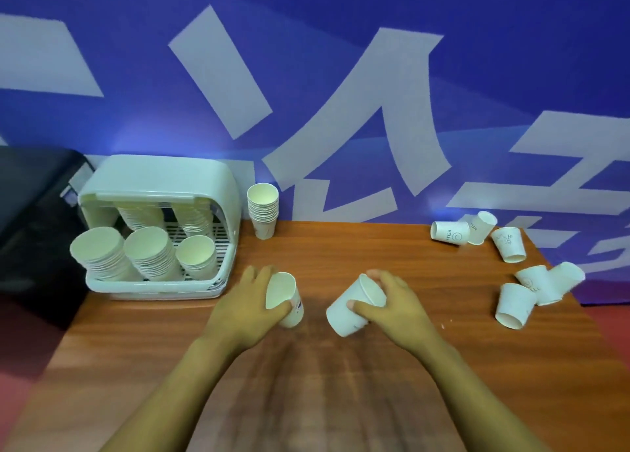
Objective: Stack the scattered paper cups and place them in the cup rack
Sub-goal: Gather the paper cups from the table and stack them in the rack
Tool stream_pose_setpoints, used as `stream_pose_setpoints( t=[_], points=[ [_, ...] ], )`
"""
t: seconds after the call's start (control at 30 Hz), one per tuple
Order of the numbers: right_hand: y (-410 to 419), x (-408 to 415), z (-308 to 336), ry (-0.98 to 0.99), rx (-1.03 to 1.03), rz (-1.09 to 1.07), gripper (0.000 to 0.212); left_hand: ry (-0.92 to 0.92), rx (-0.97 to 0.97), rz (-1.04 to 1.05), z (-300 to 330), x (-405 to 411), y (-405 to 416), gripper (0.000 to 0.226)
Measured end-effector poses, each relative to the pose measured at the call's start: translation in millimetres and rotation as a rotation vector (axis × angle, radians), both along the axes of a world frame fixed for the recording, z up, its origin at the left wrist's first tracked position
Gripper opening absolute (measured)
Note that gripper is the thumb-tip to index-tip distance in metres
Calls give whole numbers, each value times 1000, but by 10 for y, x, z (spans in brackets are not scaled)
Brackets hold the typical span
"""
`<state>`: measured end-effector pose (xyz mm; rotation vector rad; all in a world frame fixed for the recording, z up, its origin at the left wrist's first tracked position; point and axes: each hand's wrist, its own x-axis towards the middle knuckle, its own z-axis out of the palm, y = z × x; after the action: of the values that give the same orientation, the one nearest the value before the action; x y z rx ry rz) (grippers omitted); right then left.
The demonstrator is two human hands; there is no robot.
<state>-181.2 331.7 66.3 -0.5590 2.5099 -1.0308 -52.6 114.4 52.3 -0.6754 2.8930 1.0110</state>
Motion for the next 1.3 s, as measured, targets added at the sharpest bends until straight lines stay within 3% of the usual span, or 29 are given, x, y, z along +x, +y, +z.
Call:
stream_pose_setpoints(
  t=[0.2,0.4,0.53,0.83,1.07,1.3],
  points=[
    [-305,-8,-83,-37,-20,34,59,26,-65,131,-85,270,-205,56],
    [-595,28,-293,-122,-48,70,56,-52,-136,98,-113,452,-241,61],
    [-750,212,-326,-136,-36,98,58,58,-132,131,39,522,-562,64],
    [-1121,268,-56,-53,-38,11,58,292,-312,179,288,441,-1425,67],
    [-1322,315,-118,-58,-50,-41,54,179,-391,67,-3,250,-1792,66],
    [-1294,348,-218,-55,27,-46,58,-174,-409,-105,-366,19,-1827,70]
  ],
)
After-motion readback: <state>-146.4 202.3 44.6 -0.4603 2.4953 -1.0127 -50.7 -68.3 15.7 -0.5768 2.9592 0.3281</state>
